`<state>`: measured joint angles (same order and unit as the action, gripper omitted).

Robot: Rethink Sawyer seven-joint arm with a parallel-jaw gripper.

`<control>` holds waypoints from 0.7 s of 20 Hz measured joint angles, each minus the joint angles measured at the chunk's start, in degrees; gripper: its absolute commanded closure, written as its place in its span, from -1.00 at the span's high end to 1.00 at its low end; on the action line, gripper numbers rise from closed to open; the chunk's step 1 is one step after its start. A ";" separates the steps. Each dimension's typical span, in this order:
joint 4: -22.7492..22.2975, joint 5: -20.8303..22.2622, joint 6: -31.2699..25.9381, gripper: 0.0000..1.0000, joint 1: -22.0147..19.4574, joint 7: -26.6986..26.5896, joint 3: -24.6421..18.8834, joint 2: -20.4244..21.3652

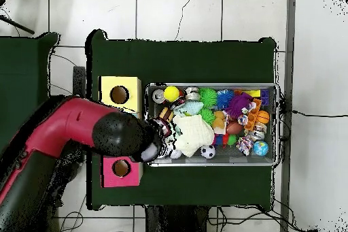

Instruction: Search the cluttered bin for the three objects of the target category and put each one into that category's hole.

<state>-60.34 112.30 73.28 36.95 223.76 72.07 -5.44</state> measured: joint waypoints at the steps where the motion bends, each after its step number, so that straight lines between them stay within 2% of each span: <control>1: 0.77 0.01 0.41 -1.00 0.05 1.69 0.42 -0.40; 10: 5.32 -0.18 1.40 -1.00 2.03 13.69 2.72 -3.48; 14: 6.00 -0.38 1.40 -1.00 3.32 16.59 2.97 -4.42</control>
<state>-54.34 111.93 74.68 40.28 240.36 75.04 -9.86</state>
